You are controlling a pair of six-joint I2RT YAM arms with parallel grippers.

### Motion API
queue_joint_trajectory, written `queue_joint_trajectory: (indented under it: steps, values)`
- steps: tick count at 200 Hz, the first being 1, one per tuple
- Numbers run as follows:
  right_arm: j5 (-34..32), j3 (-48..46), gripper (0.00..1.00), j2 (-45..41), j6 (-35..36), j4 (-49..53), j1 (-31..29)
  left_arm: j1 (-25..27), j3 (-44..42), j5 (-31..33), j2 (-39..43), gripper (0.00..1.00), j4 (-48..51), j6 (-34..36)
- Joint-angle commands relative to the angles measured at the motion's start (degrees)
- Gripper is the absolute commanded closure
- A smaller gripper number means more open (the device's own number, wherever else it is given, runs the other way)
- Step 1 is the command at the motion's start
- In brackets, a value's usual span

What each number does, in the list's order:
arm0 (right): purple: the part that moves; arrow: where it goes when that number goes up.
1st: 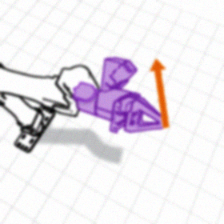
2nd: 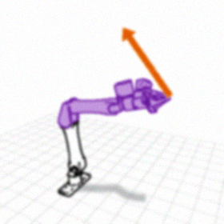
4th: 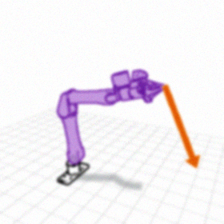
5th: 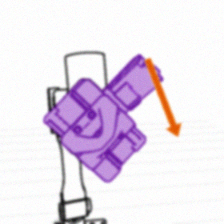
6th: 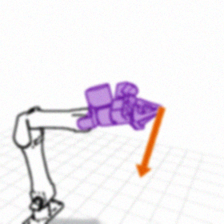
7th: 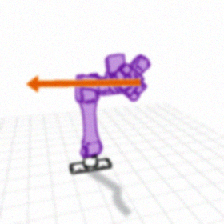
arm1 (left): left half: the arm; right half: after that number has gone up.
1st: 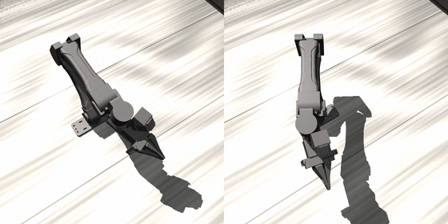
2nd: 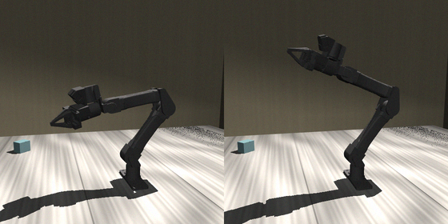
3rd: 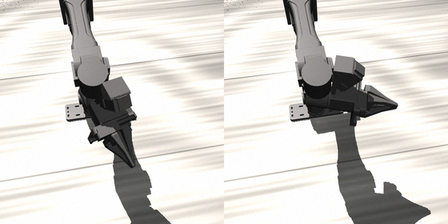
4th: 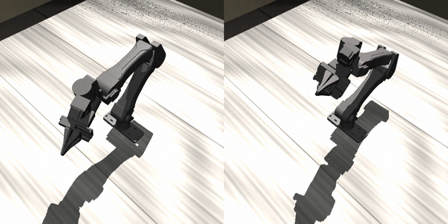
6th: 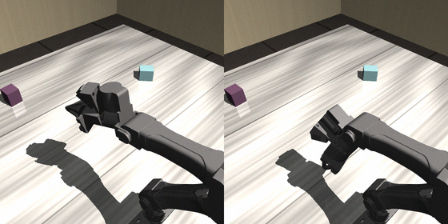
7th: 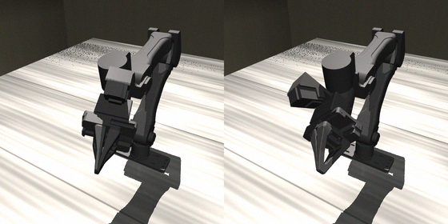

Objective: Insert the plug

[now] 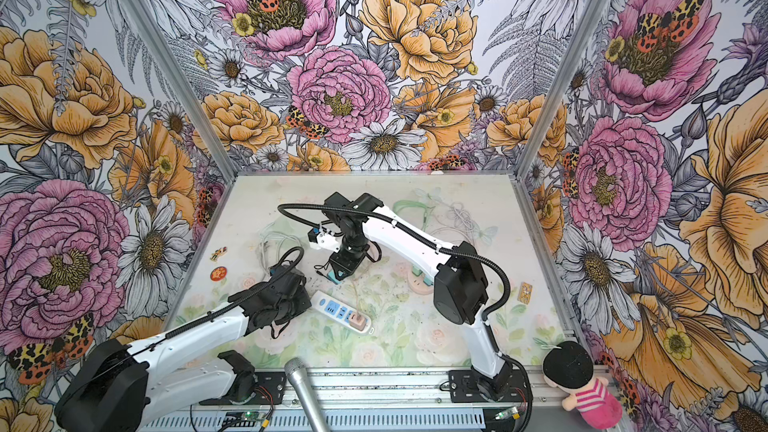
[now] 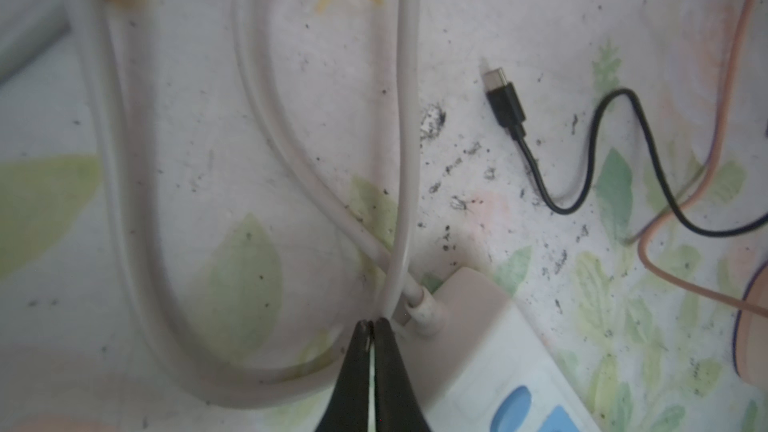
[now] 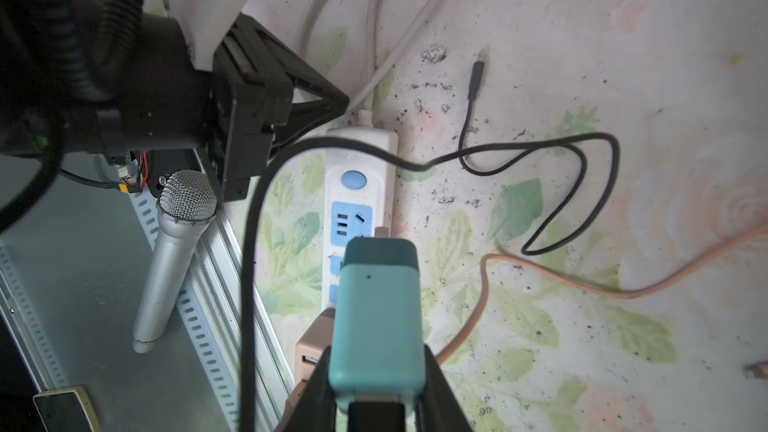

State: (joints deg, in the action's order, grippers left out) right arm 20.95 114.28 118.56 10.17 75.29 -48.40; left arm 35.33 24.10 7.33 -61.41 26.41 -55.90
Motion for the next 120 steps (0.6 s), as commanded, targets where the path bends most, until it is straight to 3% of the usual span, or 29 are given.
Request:
queue_joint_trajectory:
  steps: [1, 51, 71, 120]
  values:
    - [-2.0, -0.2, 1.0, -3.2, 0.3, -1.1, 0.5, 2.5, -1.7, -1.2, 2.2, 0.92, -2.0, -4.1]
    - [-4.8, -1.0, 1.0, -4.8, -1.5, -1.7, 2.4, 7.0, -0.1, 0.0, 7.7, 0.89, 3.7, -4.0]
    - [-4.9, -0.9, 1.0, -5.6, -3.0, -2.2, 4.7, 8.6, 0.0, -2.5, 10.5, 0.89, 4.0, -2.5]
    - [-3.3, 0.8, 1.0, -6.9, -3.4, -2.8, 7.5, 20.7, 2.4, -3.5, 10.7, 0.92, 5.1, -2.7]
